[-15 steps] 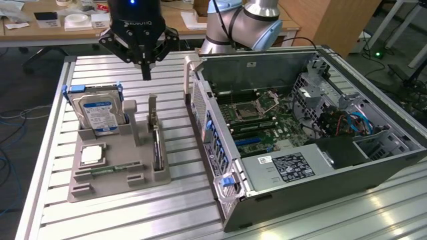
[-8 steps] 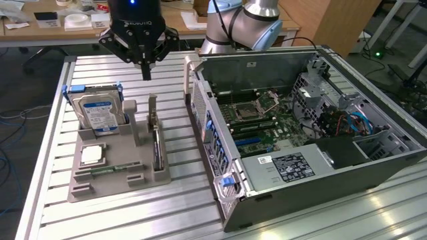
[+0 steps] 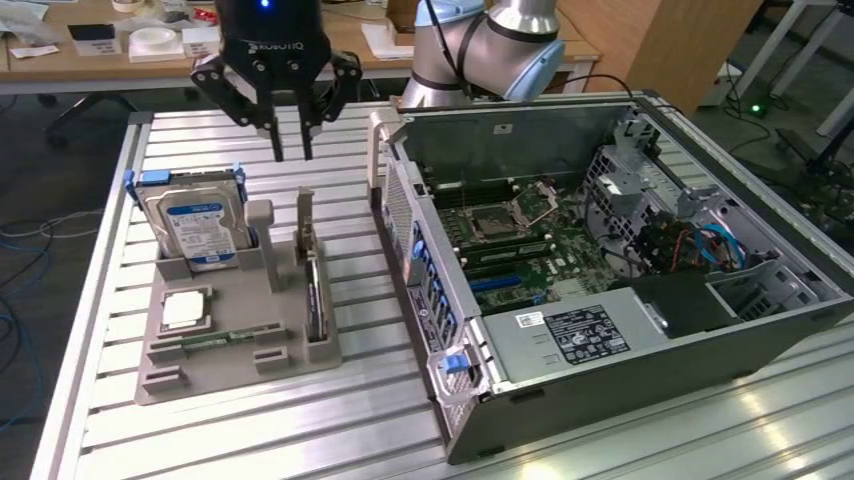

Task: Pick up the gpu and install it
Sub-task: 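Pick up the gpu and move the gpu toward the slot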

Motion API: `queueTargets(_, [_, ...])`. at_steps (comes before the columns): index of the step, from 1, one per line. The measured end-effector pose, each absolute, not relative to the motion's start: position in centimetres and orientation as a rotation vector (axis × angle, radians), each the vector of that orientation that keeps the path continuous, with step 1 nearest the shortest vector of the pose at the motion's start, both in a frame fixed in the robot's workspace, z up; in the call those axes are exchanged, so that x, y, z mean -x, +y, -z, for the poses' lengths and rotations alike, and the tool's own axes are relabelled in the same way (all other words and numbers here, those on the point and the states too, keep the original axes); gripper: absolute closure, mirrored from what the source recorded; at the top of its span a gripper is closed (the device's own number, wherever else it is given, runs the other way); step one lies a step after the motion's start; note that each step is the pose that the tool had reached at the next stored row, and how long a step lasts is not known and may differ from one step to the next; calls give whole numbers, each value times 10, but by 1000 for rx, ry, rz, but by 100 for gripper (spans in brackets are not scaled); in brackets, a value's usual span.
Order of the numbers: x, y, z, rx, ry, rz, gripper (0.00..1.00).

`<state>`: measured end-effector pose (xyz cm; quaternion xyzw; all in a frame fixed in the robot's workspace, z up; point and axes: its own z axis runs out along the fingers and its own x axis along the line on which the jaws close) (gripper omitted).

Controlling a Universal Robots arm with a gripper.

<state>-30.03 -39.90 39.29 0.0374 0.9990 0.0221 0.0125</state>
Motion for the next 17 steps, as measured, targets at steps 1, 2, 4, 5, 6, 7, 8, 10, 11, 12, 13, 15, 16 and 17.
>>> queueTargets(1, [300, -399, -393, -117, 3114, -69, 65])
queueTargets(2, [300, -399, -393, -117, 3114, -69, 59])
queueTargets(4, [301, -399, -393, -117, 3114, -69, 53])
queueTargets(5, [301, -399, -393, -117, 3113, -69, 47])
queueTargets(6, [301, -399, -392, -116, 3114, -69, 47])
queueTargets(7, [301, -400, -392, -108, 3114, -69, 47])
queueTargets(8, [301, -401, -391, -96, 3115, -69, 41])
queueTargets(10, [301, -402, -390, -75, 3117, -69, 41])
queueTargets(11, [301, -404, -388, -71, 3120, -69, 41])
queueTargets(12, [301, -407, -386, -69, 3121, -69, 41])
queueTargets(13, [301, -411, -385, -68, 3122, -69, 41])
queueTargets(15, [301, -418, -381, -68, 3122, -70, 41])
queueTargets(16, [301, -421, -379, -68, 3122, -70, 41])
queueTargets(17, [301, -423, -377, -68, 3122, -70, 41])
